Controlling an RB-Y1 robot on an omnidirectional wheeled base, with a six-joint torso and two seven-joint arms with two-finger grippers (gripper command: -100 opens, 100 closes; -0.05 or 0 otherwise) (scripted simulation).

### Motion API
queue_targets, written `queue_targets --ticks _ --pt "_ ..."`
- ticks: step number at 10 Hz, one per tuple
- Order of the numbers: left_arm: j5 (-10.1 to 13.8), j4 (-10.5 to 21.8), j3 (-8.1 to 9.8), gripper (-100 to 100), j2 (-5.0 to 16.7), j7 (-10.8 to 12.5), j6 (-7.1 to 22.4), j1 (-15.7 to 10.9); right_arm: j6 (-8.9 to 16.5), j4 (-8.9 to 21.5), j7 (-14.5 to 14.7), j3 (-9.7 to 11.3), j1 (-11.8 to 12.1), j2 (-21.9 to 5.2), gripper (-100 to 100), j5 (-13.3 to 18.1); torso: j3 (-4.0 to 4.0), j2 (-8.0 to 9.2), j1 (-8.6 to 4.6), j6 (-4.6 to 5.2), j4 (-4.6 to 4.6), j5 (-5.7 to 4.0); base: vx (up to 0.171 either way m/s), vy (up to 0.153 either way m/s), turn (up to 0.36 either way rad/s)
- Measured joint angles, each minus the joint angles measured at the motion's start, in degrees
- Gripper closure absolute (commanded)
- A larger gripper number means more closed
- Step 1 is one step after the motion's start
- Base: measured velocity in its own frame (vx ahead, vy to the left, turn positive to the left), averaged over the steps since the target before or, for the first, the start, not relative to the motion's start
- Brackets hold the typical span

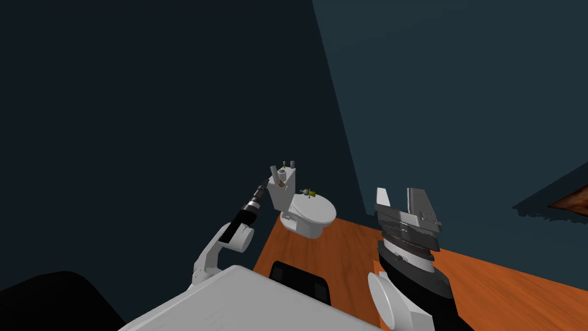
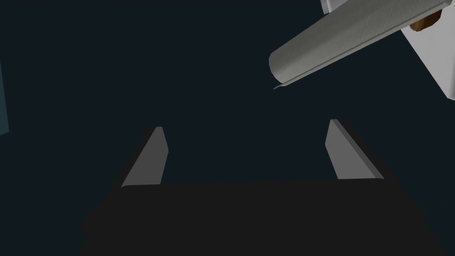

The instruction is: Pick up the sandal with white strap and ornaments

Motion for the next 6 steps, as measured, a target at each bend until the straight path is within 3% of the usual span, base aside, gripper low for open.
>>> queue_targets --ticks 6 --pt "0.6 1.8 0.26 -100 -0.1 0.0 7.5 -0.7 0.0 0.0 0.0 0.0 0.0 0.0 0 0.0 -0.08 -0.14 0.17 0.00 -0.03 0.03 0.035 0.005 0.009"
